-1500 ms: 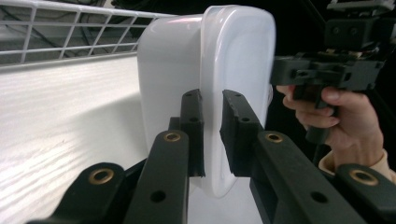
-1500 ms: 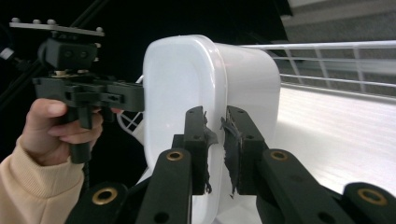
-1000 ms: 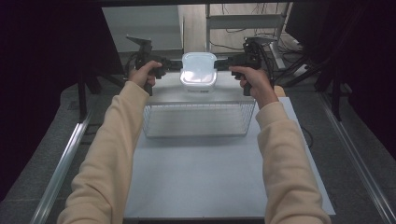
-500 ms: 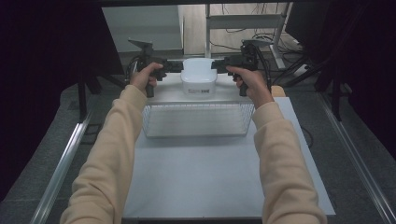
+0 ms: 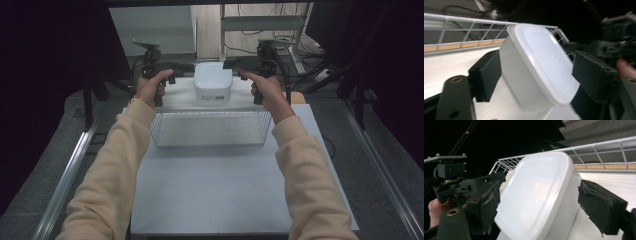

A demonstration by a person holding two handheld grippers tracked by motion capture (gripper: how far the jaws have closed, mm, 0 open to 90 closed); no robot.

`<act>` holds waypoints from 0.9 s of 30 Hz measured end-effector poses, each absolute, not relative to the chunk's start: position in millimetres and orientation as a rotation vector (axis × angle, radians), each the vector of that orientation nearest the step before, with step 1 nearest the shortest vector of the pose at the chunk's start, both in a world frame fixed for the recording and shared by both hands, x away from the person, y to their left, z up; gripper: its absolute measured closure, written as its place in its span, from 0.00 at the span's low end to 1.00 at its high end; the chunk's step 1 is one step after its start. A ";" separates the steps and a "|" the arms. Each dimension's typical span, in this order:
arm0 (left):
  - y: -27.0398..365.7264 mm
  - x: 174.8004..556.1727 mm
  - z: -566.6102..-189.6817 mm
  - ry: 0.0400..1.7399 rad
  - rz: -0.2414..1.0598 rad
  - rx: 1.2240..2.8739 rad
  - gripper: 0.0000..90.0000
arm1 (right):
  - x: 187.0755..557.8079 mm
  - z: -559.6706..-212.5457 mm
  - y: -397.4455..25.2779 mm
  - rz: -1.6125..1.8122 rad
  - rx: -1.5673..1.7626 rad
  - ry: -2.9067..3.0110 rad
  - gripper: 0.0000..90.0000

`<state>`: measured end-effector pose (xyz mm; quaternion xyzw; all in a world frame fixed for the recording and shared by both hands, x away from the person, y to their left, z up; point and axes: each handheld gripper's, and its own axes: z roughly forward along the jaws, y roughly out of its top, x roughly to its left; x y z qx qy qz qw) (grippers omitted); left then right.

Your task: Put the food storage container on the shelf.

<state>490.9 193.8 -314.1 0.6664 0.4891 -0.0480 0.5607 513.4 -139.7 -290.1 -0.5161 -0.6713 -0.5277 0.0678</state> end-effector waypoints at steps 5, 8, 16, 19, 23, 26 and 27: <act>199.3 473.1 -313.5 1.146 -0.063 1.598 0.22 | 493.3 -284.4 -147.1 -1.628 -1.488 -2.189 0.18; 204.5 461.1 -313.3 1.135 -0.007 1.654 0.22 | 485.5 -284.7 -150.0 -1.642 -1.450 -2.263 0.18; 207.6 422.3 -317.8 1.073 0.065 1.709 0.22 | 454.0 -293.6 -174.0 -1.713 -1.372 -2.384 0.18; 206.4 408.2 -321.7 1.052 0.076 1.718 0.22 | 445.3 -298.0 -179.0 -1.729 -1.365 -2.385 0.18; 204.4 390.0 -331.0 1.038 0.110 1.740 0.22 | 433.0 -306.8 -184.6 -1.741 -1.344 -2.396 0.19; 204.1 376.4 -342.1 1.022 0.118 1.751 0.23 | 423.4 -315.6 -188.4 -1.740 -1.326 -2.404 0.19; 204.5 371.8 -346.1 1.016 0.122 1.757 0.23 | 418.6 -320.2 -190.1 -1.742 -1.314 -2.409 0.19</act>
